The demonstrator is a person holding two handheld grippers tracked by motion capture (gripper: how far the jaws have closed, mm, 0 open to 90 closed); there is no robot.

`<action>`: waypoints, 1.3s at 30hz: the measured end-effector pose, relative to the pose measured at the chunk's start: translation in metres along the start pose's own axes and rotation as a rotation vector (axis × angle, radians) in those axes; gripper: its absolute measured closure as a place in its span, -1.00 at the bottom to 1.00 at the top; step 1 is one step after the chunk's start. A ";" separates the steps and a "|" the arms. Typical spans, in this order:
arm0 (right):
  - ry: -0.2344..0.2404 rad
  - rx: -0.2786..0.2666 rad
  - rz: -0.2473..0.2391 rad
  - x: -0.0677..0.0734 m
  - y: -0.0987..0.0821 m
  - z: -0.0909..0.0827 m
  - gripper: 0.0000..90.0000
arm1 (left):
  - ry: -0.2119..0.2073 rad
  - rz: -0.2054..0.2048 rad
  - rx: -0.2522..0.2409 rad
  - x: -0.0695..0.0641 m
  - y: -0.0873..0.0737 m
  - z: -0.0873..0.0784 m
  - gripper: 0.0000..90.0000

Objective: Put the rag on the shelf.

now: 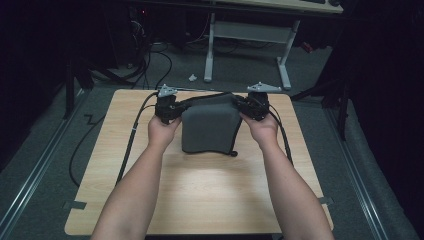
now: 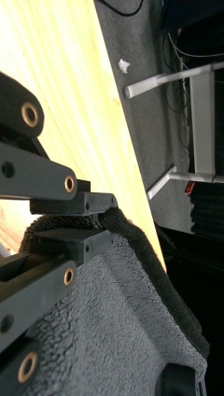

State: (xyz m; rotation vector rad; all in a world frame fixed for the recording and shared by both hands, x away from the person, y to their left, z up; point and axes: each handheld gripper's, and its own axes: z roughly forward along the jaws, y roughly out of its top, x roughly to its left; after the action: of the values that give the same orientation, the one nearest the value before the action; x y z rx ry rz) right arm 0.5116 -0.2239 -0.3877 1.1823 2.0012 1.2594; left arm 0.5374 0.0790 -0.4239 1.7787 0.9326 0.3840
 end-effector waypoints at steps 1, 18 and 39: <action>0.003 0.003 0.001 -0.001 -0.001 0.000 0.78 | -0.001 -0.003 0.001 0.000 -0.001 0.000 0.83; 0.021 0.035 -0.012 -0.001 -0.014 -0.001 0.79 | -0.021 -0.030 0.031 0.002 -0.013 0.003 0.83; 0.033 0.057 0.075 -0.011 -0.041 0.013 0.76 | -0.018 -0.049 0.093 0.000 -0.038 0.011 0.82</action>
State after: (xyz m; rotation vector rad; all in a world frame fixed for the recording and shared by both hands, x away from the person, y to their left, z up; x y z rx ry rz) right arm 0.5102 -0.2356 -0.4309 1.2823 2.0460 1.2740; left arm 0.5288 0.0772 -0.4629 1.8373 0.9930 0.2971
